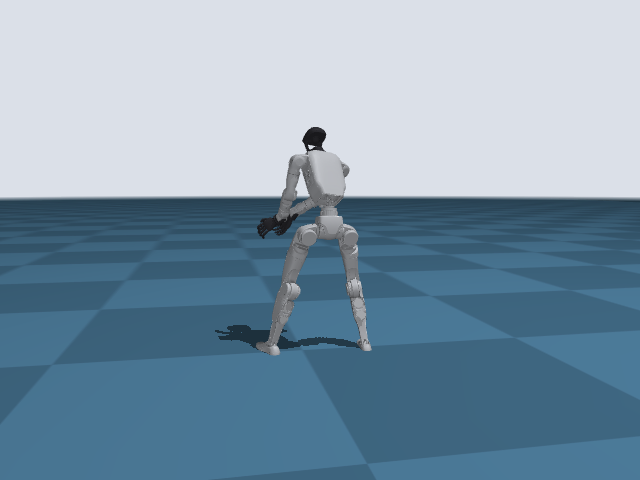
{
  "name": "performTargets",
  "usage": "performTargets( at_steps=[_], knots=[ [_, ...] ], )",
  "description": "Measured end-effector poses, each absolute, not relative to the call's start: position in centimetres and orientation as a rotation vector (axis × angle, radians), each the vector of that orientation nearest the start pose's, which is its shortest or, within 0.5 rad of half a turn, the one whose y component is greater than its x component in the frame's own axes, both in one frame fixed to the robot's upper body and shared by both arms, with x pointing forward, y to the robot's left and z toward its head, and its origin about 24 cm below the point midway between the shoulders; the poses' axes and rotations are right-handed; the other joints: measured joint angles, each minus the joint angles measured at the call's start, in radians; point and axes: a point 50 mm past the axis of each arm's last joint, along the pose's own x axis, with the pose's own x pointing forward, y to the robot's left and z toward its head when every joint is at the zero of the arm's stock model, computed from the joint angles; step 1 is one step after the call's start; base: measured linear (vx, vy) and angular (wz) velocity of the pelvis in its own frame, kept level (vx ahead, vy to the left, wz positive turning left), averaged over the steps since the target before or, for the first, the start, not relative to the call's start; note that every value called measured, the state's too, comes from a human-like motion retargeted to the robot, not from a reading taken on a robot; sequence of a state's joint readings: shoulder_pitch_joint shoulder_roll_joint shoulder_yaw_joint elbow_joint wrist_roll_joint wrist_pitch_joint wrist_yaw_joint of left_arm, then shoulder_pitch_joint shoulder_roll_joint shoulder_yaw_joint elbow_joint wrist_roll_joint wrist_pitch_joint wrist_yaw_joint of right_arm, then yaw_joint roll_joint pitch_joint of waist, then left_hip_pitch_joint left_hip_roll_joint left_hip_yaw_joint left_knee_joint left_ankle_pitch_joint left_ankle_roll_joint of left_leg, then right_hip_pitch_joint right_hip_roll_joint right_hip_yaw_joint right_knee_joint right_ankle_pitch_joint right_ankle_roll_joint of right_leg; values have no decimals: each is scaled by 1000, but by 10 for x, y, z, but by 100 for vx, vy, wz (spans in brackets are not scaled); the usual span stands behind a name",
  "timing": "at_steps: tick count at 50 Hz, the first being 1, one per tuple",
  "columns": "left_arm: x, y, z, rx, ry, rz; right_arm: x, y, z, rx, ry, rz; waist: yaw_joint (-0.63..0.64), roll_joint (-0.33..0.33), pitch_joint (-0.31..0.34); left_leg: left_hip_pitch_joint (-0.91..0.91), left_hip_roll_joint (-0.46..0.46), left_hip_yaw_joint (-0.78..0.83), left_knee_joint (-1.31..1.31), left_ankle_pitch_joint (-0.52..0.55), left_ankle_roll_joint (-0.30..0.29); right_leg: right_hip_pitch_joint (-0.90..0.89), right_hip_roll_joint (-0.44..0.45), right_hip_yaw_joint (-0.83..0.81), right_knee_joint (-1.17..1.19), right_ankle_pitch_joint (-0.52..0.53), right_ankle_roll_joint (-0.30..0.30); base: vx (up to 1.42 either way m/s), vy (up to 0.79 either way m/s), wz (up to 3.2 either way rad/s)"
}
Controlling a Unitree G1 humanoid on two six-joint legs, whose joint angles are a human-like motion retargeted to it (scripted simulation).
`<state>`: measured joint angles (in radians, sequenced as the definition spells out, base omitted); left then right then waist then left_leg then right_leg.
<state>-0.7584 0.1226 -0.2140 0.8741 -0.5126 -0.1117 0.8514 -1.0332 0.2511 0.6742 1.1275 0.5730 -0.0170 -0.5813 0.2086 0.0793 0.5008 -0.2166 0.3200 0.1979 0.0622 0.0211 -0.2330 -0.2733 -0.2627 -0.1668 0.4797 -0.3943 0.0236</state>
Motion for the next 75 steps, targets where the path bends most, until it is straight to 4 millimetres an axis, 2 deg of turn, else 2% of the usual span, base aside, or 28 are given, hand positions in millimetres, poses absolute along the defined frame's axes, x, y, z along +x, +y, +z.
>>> performTargets(
  at_steps=[1,2,3,5,7,9,10,12,13,15,17,18,20,23,25,28,32,41,45,47,50,54,58,63,65,67,71,75],
  knots=[
    [360,98,38,-174,347,449,345,8,47,-88,329,50,-79,-40,-10,19,21,22,16,-7,-1,13,22,23,-32,17,15,-8,-16,-186],
    [349,55,19,-199,485,245,342,-36,15,-57,433,-39,-162,-86,-21,39,41,45,31,-13,-3,26,45,47,-65,34,28,-1,-16,-191],
    [342,19,18,-200,537,56,341,-73,2,-13,467,-105,-251,-146,-34,58,62,66,46,-15,-7,38,68,74,-102,53,37,3,-16,-203],
    [337,-36,45,-120,457,-207,348,-133,15,59,374,-244,-439,-264,-96,99,98,107,75,-11,-9,62,111,135,-181,91,51,10,-18,-223],
    [350,-65,113,-68,202,-293,368,-162,87,80,89,-310,-629,-355,-190,150,123,141,108,5,-8,89,146,216,-255,130,55,16,-19,-255],
    [361,-75,200,-103,-81,-329,380,-171,184,73,-251,-278,-794,-406,-293,213,140,166,142,33,-4,120,178,312,-320,166,54,22,-21,-283],
    [361,-76,247,-136,-220,-352,378,-172,235,63,-419,-248,-865,-419,-342,247,145,175,159,52,-2,137,192,364,-350,184,52,25,-21,-295],
    [344,-78,336,-170,-488,-422,362,-168,325,59,-721,-226,-952,-419,-409,316,145,180,190,101,-2,176,216,469,-403,219,56,26,-20,-297],
    [327,-80,379,-151,-633,-462,347,-160,368,81,-868,-225,-986,-431,-416,359,142,178,202,130,-11,204,226,522,-428,236,62,26,-18,-285],
    [281,-92,436,-114,-877,-539,309,-160,427,81,-1129,-289,-998,-404,-460,408,124,154,227,188,-9,239,232,612,-476,266,84,29,-15,-253],
    [216,-113,476,-104,-1120,-623,260,-173,471,-34,-1397,-422,-919,-334,-479,414,103,114,262,234,-2,256,226,676,-528,298,122,31,-11,-198],
    [187,-117,491,-91,-1237,-657,235,-173,488,-68,-1521,-464,-897,-310,-484,418,93,93,274,256,-7,264,224,704,-550,310,138,28,-8,-158],
    [139,-119,508,-74,-1434,-711,190,-170,512,-126,-1732,-516,-866,-268,-499,421,72,53,286,295,-19,270,221,743,-567,316,167,25,-5,-113],
    [90,-111,518,-110,-1649,-757,138,-158,526,-193,-1972,-514,-833,-197,-524,414,54,18,288,334,-28,265,220,767,-567,303,191,21,-2,-47],
    [69,-105,517,-136,-1757,-763,117,-148,526,-244,-2078,-492,-812,-156,-534,410,55,14,286,348,-29,263,222,769,-567,292,193,16,-2,-4],
    [59,-94,512,-148,-1861,-739,104,-133,519,-317,-2168,-447,-789,-109,-542,409,64,37,286,353,-15,269,223,762,-567,275,184,12,-1,15],
    [63,-79,507,-117,-1931,-694,100,-121,510,-384,-2215,-410,-758,-72,-542,408,70,64,295,351,4,282,216,748,-567,256,177,6,1,24],
    [86,-79,503,-6,-1902,-628,120,-126,502,-354,-2137,-412,-667,-92,-496,360,31,-60,341,327,37,286,184,716,-540,252,212,-4,5,24],
    [107,-85,499,56,-1824,-604,143,-135,494,-275,-2041,-433,-625,-113,-460,339,15,-103,357,293,41,271,174,696,-509,251,215,-12,9,32],
    [124,-87,494,90,-1757,-602,159,-141,486,-226,-1966,-440,-610,-121,-445,337,17,-88,356,267,42,264,168,682,-496,250,209,-14,10,45],
    [158,-90,481,131,-1609,-617,190,-153,468,-155,-1809,-440,-598,-131,-430,340,30,-17,341,219,44,252,157,649,-479,246,193,-14,12,65],
    [208,-93,451,162,-1378,-625,237,-166,431,-54,-1547,-428,-605,-132,-418,359,51,160,288,135,59,246,128,572,-472,232,167,-15,16,106],
    [255,-95,403,168,-1138,-633,276,-181,376,60,-1283,-441,-633,-119,-418,365,54,348,215,27,63,246,93,456,-467,206,145,-14,23,157],
    [298,-100,316,167,-811,-604,308,-191,283,240,-921,-467,-635,-91,-413,315,26,449,128,-105,78,240,47,289,-456,175,126,-14,29,176],
    [311,-102,271,177,-653,-594,316,-178,241,389,-741,-220,-611,-93,-404,285,8,442,101,-142,98,235,28,234,-448,170,119,-13,30,145],
    [323,-94,225,171,-496,-512,318,-182,194,439,-577,-472,-561,-110,-384,268,-16,427,71,-161,117,234,9,194,-443,171,113,-12,30,109],
    [332,-65,130,182,-170,-374,317,-152,105,510,-197,-416,-399,-159,-337,236,-68,378,36,-180,165,227,-38,138,-432,191,116,-9,28,70],
    [330,-21,52,240,116,-271,304,-108,27,631,195,-253,-210,-196,-299,201,-111,323,40,-195,185,226,-84,79,-421,221,129,-4,27,60]
  ],
)
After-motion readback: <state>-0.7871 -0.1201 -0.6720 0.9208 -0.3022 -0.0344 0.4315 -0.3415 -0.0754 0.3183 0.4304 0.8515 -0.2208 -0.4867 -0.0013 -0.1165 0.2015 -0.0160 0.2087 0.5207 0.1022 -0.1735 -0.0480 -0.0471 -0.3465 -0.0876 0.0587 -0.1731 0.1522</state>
